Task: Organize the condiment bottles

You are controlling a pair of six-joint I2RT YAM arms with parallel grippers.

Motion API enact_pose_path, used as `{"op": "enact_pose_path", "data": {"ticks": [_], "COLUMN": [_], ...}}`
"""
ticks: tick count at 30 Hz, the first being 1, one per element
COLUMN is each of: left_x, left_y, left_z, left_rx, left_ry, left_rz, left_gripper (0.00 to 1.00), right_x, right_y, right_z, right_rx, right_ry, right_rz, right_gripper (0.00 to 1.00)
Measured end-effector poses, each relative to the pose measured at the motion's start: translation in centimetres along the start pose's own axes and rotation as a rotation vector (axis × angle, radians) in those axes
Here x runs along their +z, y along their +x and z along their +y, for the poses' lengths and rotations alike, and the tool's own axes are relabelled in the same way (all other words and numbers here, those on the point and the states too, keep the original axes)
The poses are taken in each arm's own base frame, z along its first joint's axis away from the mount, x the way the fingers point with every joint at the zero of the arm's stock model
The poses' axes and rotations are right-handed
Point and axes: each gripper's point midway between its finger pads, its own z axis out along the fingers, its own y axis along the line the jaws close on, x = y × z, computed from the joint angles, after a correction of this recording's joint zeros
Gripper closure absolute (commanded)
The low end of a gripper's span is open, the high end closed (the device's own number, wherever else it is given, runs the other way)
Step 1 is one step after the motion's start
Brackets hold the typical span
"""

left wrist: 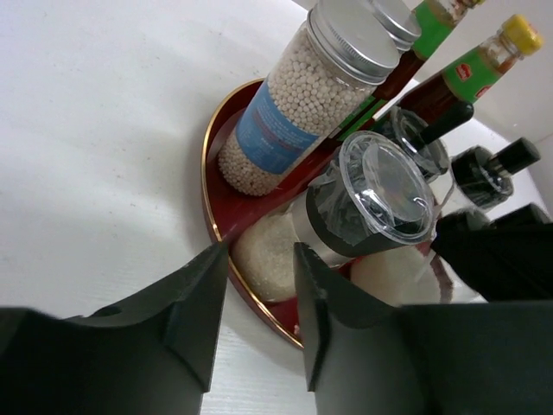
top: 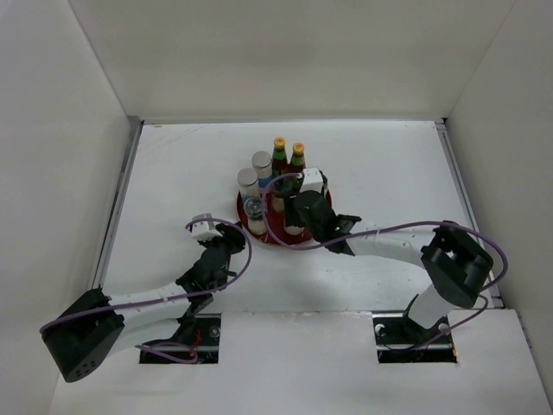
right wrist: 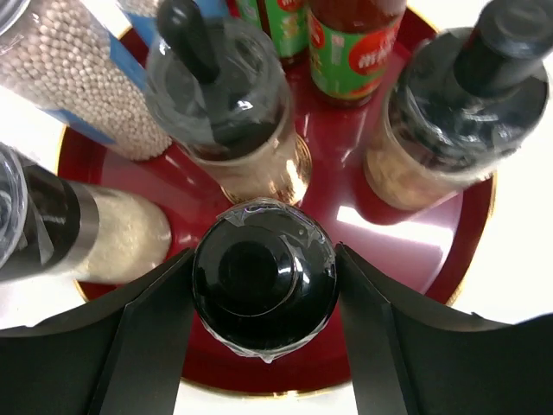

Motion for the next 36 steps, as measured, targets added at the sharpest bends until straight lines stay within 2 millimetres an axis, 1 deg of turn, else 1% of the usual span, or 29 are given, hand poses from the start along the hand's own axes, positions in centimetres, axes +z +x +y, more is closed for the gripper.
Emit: {"op": "enact_pose_path", "data": {"ticks": [3,4,5,8,10,11,12,14,16,18,19,20,21,22,23,25,27,30,33,34,36], "left_x": [0.1,0.2,0.3,0.6,0.6,0.5,0.4,0.1,-0.1,-0.1,-0.2,-0.2,-0.2,-0.2,-0.2,-0.3,-0.1,0.4,0.8,0.8,0.6], "left_y": [-0.1,-0.2,-0.3,-0.9,-1.1,-1.2,-1.3,-1.5,-1.7,-2.2,-2.6,-3.1,-3.6,-4.2,-5.0,-6.4,-7.7,-8.7,-8.1,-7.6,-5.9], "left_z": [-0.2,-0.4,-0.6,-1.7,-2.3,-2.7,-3.0,-3.4,-3.8,-4.3,-4.4,-4.5,-4.6,-4.6,-4.6,-4.2,-3.3,-0.6,2.4,3.1,3.8], "left_rx": [0.01,0.015,0.022,0.03,0.04,0.045,0.05,0.064,0.073,0.075,0.074,0.071,0.067,0.064,0.059,0.046,0.029,0.018,0.014,0.009,0.0], "left_ry": [0.001,0.003,0.004,0.015,0.026,0.032,0.041,0.053,0.055,0.056,0.053,0.046,0.041,0.036,0.029,0.006,-0.035,-0.13,-0.225,-0.246,-0.265], "left_rz": [0.002,0.004,0.004,0.001,0.002,0.003,0.004,0.007,0.012,0.015,0.014,0.013,0.011,0.01,0.005,-0.004,-0.008,0.001,0.061,0.089,0.172], "left_gripper": [0.89,0.93,0.94,0.97,0.97,0.97,0.94,0.9,0.79,0.66,0.61,0.59,0.59,0.59,0.59,0.56,0.53,0.49,0.45,0.43,0.41], "right_x": [0.5,0.5,0.5,0.2,-0.6,-1.2,-2.0,-3.7,-5.1,-5.9,-6.2,-6.3,-6.3,-6.1,-5.8,-5.1,-4.6,-4.5,-4.5,-4.5,-4.6], "right_y": [-0.2,-0.3,-0.4,-1.0,-2.0,-2.7,-3.6,-6.1,-9.2,-12.4,-13.7,-14.7,-15.2,-15.3,-15.0,-13.5,-11.8,-10.2,-9.1,-9.0,-9.0], "right_z": [0.3,0.5,0.6,1.0,1.0,1.0,0.8,0.0,-1.9,-5.1,-6.8,-8.8,-10.3,-11.9,-13.0,-14.5,-14.9,-15.3,-16.0,-16.2,-16.3], "right_rx": [-0.005,-0.003,-0.007,-0.02,-0.022,-0.021,-0.014,0.016,0.076,0.151,0.184,0.212,0.23,0.241,0.246,0.246,0.236,0.234,0.242,0.247,0.257], "right_ry": [-0.006,-0.009,-0.012,-0.027,-0.037,-0.043,-0.05,-0.053,-0.027,0.04,0.081,0.128,0.166,0.207,0.238,0.281,0.299,0.332,0.365,0.372,0.377], "right_rz": [-0.016,-0.021,-0.025,-0.045,-0.074,-0.092,-0.119,-0.185,-0.266,-0.355,-0.394,-0.423,-0.442,-0.449,-0.444,-0.415,-0.383,-0.36,-0.351,-0.35,-0.355], "right_gripper": [0.14,0.04,0.0,0.0,0.0,0.0,0.0,0.0,0.0,0.0,0.0,0.0,0.0,0.0,0.0,0.0,0.0,0.0,0.0,0.0,0.0]}}
